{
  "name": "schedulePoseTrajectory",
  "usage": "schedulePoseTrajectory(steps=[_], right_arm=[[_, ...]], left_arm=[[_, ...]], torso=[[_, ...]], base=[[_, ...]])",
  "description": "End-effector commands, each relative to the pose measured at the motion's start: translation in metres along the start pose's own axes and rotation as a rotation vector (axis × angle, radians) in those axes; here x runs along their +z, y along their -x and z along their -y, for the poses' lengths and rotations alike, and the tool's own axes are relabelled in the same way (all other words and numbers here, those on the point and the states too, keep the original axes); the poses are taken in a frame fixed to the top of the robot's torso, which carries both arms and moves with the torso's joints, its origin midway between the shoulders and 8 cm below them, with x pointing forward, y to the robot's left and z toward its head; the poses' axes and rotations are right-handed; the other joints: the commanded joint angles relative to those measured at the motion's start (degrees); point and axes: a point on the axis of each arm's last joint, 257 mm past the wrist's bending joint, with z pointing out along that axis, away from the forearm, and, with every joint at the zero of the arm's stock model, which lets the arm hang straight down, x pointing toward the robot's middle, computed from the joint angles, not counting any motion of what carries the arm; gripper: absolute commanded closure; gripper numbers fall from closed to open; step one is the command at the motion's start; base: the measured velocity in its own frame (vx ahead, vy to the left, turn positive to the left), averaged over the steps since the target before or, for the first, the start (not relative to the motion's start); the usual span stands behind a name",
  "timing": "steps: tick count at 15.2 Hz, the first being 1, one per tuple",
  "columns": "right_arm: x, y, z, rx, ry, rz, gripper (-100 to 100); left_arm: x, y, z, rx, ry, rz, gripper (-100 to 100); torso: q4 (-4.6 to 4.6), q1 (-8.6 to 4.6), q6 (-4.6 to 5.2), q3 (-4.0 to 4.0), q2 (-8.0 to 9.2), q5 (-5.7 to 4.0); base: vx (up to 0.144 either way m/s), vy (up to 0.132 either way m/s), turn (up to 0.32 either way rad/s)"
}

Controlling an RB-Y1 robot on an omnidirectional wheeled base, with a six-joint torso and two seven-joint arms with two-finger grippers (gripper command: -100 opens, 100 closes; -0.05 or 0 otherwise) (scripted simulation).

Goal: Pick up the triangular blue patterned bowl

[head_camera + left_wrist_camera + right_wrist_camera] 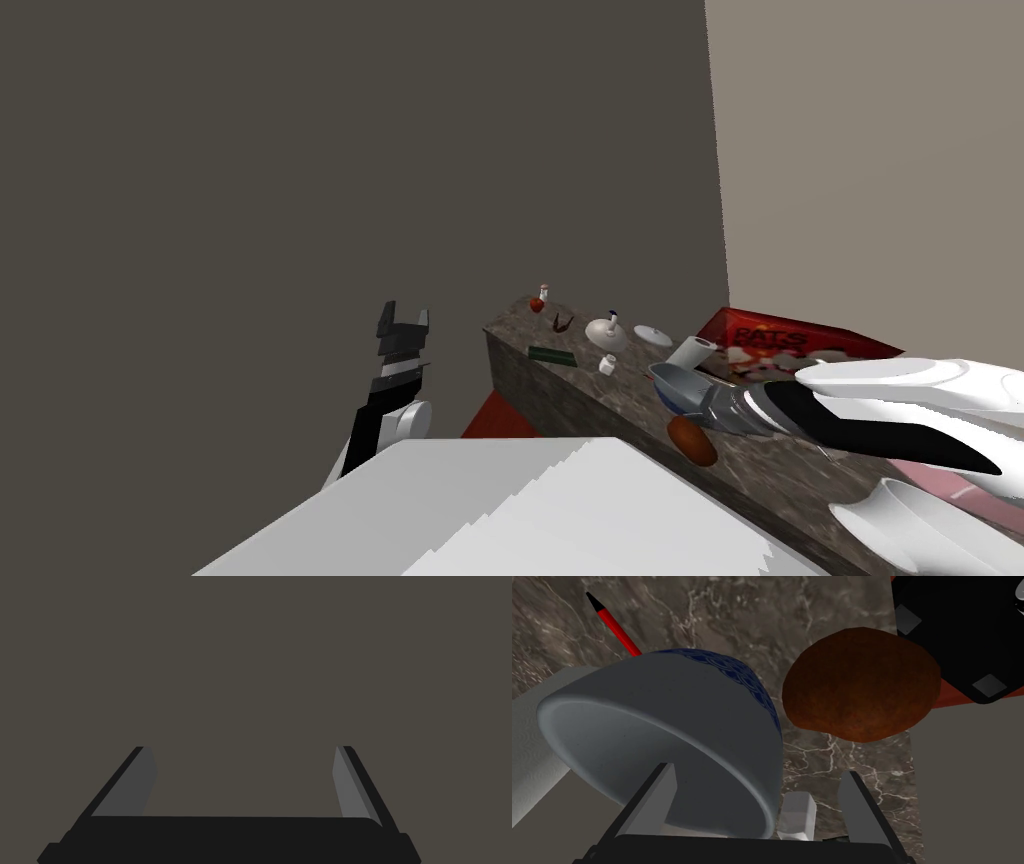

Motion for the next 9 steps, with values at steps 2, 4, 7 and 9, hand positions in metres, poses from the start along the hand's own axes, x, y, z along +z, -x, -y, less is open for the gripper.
schedulePoseTrajectory(steps=[2, 4, 7, 9], right_arm=[[0.010, -0.007, 0.002, 0.008, -0.005, 0.006, -100], [0.007, -0.005, 0.002, 0.006, -0.005, 0.004, 100], [0.008, -0.005, 0.001, 0.004, -0.002, 0.005, 100], [0.000, 0.000, 0.000, -0.001, -0.001, 0.000, 100]], left_arm=[[0.000, 0.000, 0.000, 0.000, 0.000, 0.000, 0], [0.000, 0.000, 0.000, 0.000, 0.000, 0.000, 0], [0.000, 0.000, 0.000, 0.000, 0.000, 0.000, 0], [0.000, 0.000, 0.000, 0.000, 0.000, 0.000, 0]], torso=[[0.02, -0.03, 0.00, 0.04, 0.06, -0.01], [0.03, -0.04, 0.01, 0.07, 0.10, 0.00], [0.05, -0.06, 0.06, 0.06, 0.07, 0.00], [0.08, -0.05, 0.07, 0.08, 0.09, 0.02]], base=[[-0.018, -0.002, 0.033], [-0.005, 0.000, 0.005], [-0.001, 0.001, 0.004], [0.002, -0.001, -0.022]])
